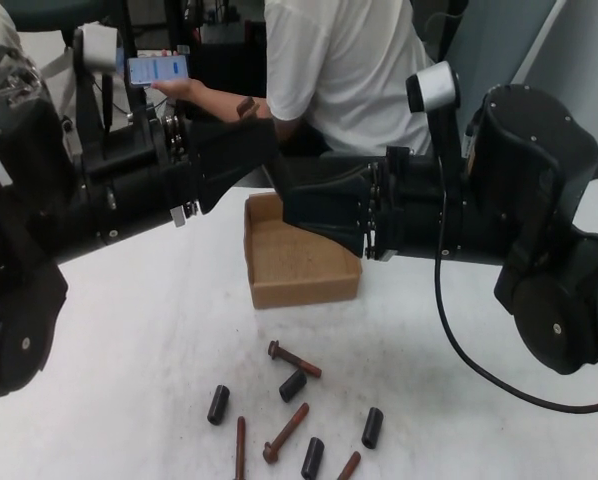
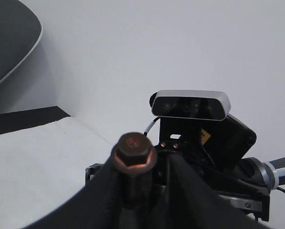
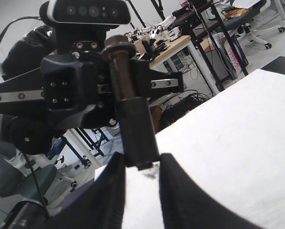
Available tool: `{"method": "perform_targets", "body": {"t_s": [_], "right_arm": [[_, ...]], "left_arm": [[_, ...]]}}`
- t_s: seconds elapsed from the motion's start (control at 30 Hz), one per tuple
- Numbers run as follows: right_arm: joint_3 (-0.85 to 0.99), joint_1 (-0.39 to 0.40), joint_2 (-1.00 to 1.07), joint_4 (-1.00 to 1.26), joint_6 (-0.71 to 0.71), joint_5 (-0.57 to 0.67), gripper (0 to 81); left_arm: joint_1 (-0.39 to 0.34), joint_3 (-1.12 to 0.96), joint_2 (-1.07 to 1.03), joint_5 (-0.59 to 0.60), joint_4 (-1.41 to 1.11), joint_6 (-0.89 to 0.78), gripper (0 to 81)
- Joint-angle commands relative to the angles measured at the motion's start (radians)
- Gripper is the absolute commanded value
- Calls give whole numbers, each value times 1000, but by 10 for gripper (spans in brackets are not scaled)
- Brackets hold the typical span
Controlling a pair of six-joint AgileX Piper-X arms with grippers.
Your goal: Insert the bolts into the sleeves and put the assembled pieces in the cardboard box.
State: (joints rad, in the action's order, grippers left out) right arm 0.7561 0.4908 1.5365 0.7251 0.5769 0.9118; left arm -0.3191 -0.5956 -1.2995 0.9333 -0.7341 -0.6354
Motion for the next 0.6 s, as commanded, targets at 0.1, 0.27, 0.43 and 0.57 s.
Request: {"method": "perform_targets", "body": {"t_s": [0.1,0.27,0.43,0.57], "right_arm": [[18,-4,-13,49,-1,-63,8],[18,-4,-13,49,-1,-63,8],[18,-4,-13,76,-1,-59,8],[18,-4,-13,129,27,-59,8]], "left_arm": [[-12,15,6,132,33,-23,418],[-12,15,6,154,34,-32,474],[-12,15,6,125,34,-40,475],[-12,13,6,118,34,-45,532]]}}
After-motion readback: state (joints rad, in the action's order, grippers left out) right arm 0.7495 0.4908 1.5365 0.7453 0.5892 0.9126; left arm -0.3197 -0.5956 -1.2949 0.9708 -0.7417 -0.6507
